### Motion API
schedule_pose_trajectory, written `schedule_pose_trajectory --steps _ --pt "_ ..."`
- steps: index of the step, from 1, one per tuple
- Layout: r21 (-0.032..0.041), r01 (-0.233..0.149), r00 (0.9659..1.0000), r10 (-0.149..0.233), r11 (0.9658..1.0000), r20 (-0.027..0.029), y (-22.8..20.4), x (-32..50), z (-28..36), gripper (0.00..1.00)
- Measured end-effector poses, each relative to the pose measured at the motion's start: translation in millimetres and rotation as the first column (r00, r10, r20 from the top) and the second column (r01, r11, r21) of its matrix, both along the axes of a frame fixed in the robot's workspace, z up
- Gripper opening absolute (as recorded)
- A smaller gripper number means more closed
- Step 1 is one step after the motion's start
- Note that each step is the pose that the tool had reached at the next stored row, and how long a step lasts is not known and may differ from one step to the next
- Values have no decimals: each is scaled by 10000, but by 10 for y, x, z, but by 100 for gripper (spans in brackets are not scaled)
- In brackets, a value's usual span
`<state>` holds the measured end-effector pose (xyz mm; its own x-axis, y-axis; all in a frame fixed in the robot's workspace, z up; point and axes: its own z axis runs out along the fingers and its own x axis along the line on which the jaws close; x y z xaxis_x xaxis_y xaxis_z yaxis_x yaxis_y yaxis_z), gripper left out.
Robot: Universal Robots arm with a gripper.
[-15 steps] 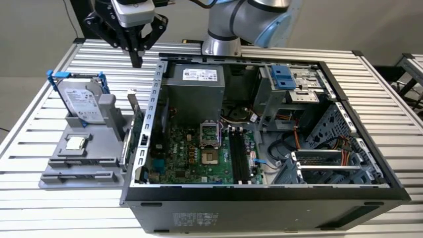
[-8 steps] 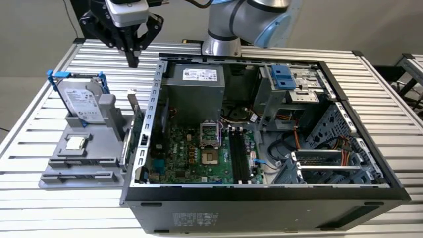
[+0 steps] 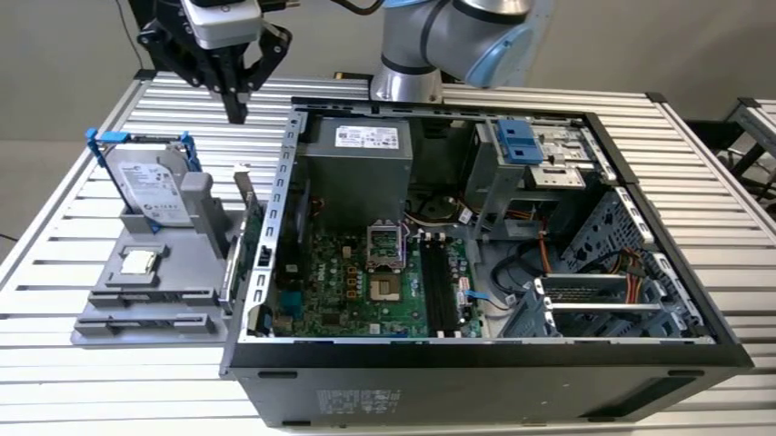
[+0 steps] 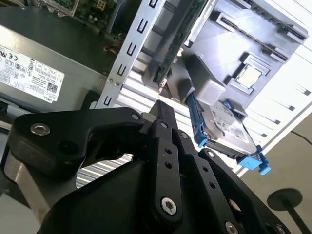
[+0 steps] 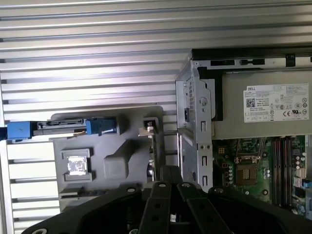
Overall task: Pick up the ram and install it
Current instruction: 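Reach for the ram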
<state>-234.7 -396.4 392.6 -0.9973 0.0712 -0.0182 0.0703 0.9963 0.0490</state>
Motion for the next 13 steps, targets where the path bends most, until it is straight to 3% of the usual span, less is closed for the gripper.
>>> schedule_pose_trajectory --steps 13 --pt "0 0 10000 0 10000 0 6 -221 -1 0"
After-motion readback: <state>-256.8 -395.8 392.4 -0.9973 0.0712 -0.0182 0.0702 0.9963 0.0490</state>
